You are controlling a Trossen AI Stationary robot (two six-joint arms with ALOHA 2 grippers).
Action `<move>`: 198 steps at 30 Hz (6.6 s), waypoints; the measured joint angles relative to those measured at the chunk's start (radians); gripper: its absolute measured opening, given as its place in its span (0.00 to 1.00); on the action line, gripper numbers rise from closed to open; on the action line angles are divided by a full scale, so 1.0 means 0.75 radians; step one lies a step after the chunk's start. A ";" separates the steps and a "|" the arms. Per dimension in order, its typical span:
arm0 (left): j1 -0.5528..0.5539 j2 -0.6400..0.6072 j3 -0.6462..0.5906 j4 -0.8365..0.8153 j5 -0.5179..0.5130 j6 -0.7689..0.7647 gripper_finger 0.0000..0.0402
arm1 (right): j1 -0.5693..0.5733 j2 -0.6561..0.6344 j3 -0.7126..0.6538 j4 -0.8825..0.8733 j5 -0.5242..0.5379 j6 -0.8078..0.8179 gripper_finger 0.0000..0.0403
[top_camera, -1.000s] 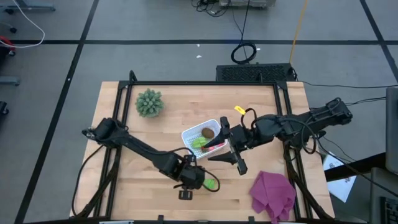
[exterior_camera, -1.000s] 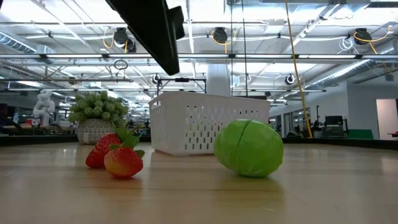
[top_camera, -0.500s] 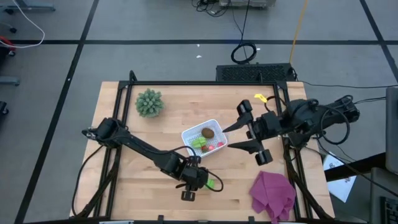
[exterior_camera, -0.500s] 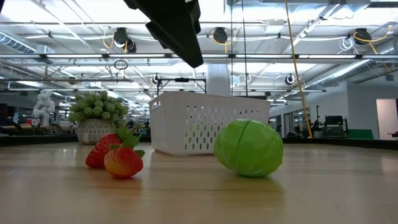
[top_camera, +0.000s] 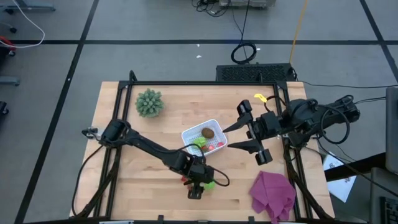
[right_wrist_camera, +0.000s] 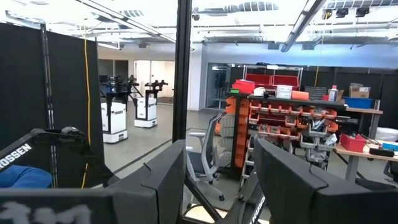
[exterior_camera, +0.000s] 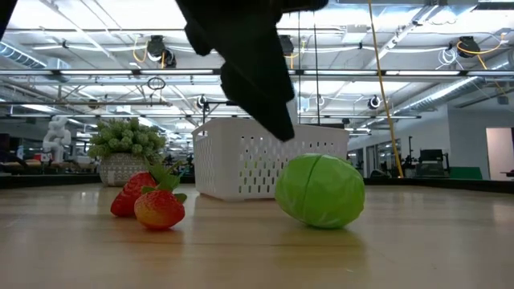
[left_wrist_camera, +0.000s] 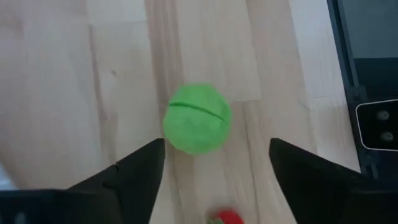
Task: Pick and placing Produce into tupperware
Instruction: Put the cabbage into the white bin, then put the top strawberry into the white bin
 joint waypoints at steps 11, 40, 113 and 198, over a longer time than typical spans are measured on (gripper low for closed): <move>-0.002 0.005 0.000 0.077 0.016 -0.011 0.88 | -0.001 0.000 0.000 -0.006 -0.001 -0.008 0.45; 0.005 0.157 -0.001 0.177 -0.126 0.086 0.78 | -0.001 0.000 0.000 -0.008 -0.002 -0.005 0.45; 0.493 -0.010 0.596 -0.872 -0.232 0.321 0.62 | 0.001 -0.073 0.000 -0.084 -0.002 0.016 0.45; -0.366 -0.528 0.016 -0.557 -0.564 -0.468 0.84 | 0.001 -0.073 -0.001 0.033 -0.002 0.141 0.45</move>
